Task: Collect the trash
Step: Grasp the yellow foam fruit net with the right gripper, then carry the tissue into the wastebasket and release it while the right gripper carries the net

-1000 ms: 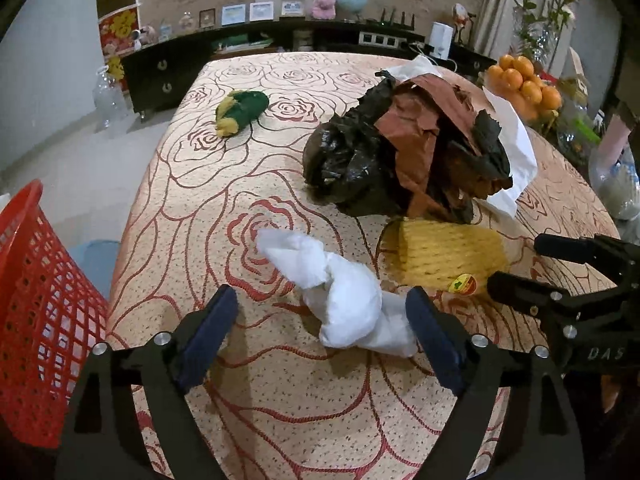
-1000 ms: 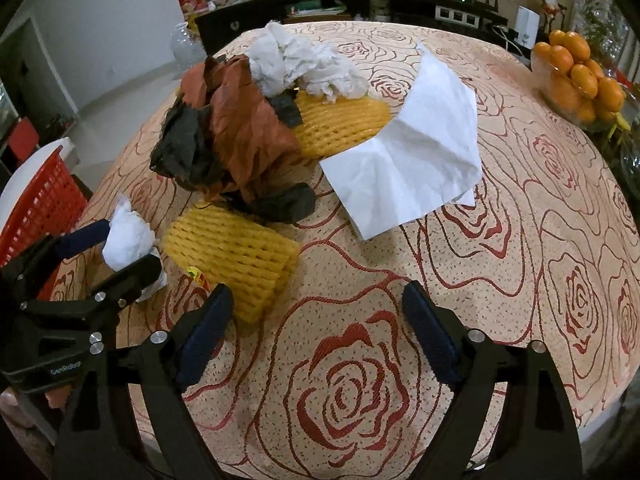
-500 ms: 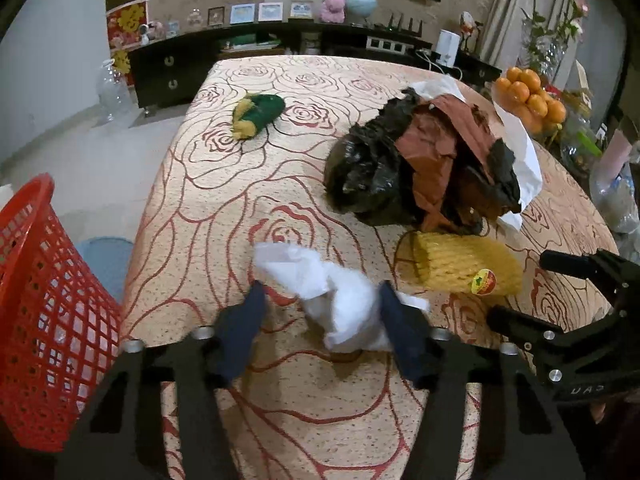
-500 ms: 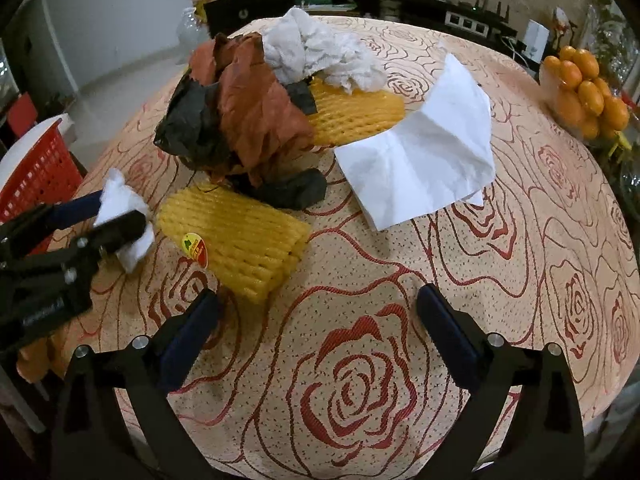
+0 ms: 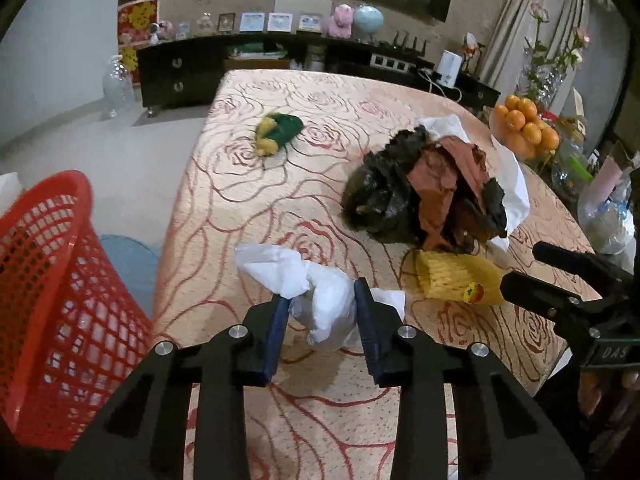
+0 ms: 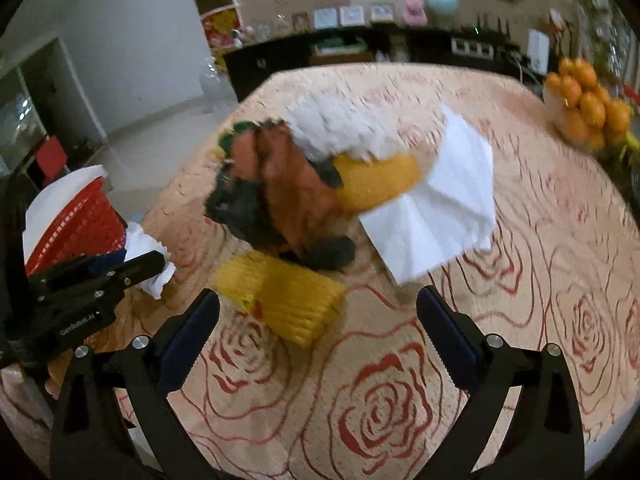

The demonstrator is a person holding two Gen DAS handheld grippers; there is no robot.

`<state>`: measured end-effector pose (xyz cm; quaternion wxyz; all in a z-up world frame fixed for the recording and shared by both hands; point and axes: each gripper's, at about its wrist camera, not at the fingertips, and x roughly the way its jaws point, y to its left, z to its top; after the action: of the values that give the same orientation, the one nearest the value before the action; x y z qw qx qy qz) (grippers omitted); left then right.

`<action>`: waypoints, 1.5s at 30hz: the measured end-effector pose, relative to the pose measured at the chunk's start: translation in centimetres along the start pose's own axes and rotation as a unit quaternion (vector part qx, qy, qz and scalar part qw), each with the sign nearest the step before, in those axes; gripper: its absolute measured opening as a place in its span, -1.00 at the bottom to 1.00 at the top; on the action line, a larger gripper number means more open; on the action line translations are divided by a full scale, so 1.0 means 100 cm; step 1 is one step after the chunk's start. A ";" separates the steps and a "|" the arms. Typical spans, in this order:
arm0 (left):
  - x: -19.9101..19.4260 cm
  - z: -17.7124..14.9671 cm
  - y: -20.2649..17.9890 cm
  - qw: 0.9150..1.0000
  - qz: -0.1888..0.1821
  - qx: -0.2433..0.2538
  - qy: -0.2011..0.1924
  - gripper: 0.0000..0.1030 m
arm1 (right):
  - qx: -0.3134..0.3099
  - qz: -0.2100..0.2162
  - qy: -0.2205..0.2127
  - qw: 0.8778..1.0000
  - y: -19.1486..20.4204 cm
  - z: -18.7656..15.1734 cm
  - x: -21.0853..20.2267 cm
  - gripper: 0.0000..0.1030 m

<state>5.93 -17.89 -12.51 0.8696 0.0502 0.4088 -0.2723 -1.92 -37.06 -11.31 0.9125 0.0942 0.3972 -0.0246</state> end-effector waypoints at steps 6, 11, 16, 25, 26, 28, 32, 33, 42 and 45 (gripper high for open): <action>-0.008 0.002 0.008 1.000 0.009 -0.011 -0.006 -0.39 | -0.019 -0.012 0.007 1.000 0.016 0.004 0.021 0.86; -0.010 0.001 0.008 1.000 0.012 -0.006 -0.009 -0.39 | -0.028 -0.023 0.028 0.999 0.025 0.002 0.040 0.59; -0.012 0.000 0.012 1.000 0.015 -0.008 -0.011 -0.38 | -0.017 -0.008 0.036 0.999 0.023 0.001 0.044 0.25; -0.016 0.000 0.018 0.999 0.023 -0.015 -0.017 -0.38 | -0.021 0.016 0.024 0.999 0.024 -0.004 0.029 -0.15; -0.017 0.000 0.019 0.999 0.024 -0.016 -0.018 -0.38 | -0.021 0.019 0.020 0.999 0.025 -0.004 0.027 -0.15; -0.020 -0.001 0.020 0.999 0.027 -0.017 -0.022 -0.38 | -0.021 0.030 0.011 0.999 0.026 -0.004 0.020 -0.16; -0.029 -0.002 0.021 0.999 0.037 -0.012 -0.033 -0.38 | -0.027 0.050 -0.004 0.998 0.034 -0.005 0.007 -0.16; -0.033 -0.002 0.022 0.999 0.039 -0.012 -0.036 -0.38 | -0.030 0.055 -0.006 0.998 0.036 -0.005 0.004 -0.16; -0.070 -0.001 0.035 0.996 0.053 -0.026 -0.071 -0.38 | -0.034 0.078 -0.041 0.995 0.054 -0.012 -0.026 -0.16; -0.082 -0.002 0.040 0.995 0.059 -0.030 -0.081 -0.38 | -0.036 0.075 -0.055 0.995 0.060 -0.008 -0.036 -0.16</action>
<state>3.58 -10.93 -7.11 0.9154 0.0264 0.3417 -0.2111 -4.22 -31.16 -8.32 0.9352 0.0891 0.3385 0.0533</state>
